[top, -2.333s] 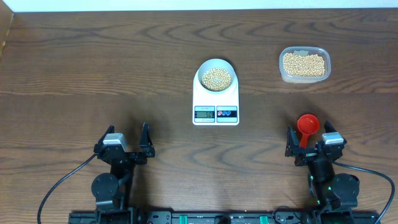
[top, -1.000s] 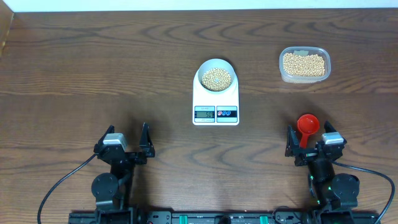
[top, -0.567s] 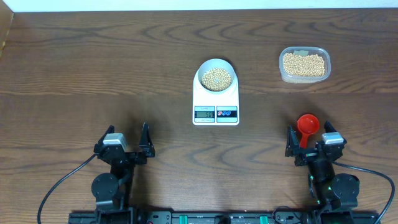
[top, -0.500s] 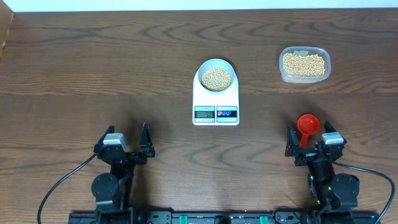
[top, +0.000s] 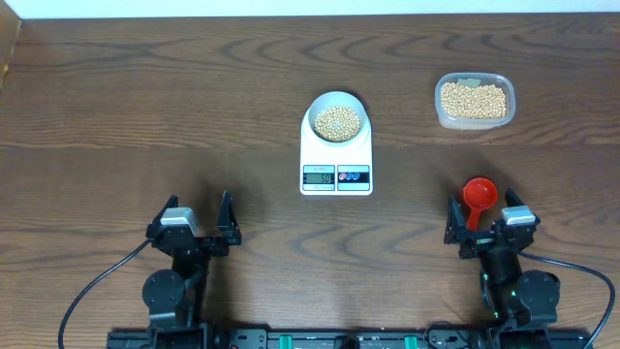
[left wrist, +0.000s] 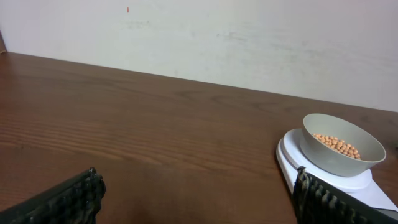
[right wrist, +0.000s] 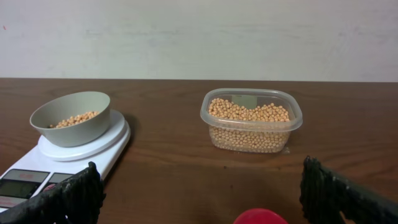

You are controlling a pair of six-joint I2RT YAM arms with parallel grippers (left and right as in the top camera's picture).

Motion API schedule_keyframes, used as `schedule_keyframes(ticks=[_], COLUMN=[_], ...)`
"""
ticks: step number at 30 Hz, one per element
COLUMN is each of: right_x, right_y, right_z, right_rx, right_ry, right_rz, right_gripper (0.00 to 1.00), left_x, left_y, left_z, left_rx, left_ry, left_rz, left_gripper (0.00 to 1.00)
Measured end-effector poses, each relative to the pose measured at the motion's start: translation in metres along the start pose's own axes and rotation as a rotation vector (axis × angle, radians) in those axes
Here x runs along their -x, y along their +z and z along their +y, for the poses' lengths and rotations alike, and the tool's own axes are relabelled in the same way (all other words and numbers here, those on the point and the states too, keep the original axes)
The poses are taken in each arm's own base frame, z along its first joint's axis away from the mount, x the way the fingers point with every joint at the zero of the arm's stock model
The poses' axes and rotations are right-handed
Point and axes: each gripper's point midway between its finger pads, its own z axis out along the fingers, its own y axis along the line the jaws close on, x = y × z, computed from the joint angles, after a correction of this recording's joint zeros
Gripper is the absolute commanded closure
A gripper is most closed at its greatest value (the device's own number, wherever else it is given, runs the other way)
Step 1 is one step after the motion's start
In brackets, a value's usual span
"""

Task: Scoop item into bowl and weigh 50g on scale

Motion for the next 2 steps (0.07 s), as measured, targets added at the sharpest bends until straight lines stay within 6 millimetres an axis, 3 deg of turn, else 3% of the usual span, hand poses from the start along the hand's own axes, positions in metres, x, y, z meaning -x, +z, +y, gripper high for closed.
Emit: schedule_keyframes(ticks=[2], right_x=[0.0], right_y=[0.0], right_z=[0.0001], right_rx=[0.0], right_ry=[0.0], right_rz=[0.0], right_gripper=[0.01], left_x=[0.0001], left_y=[0.0], left_z=[0.0], left_rx=[0.0], left_ry=[0.0], left_rz=[0.0], left_gripper=[0.02])
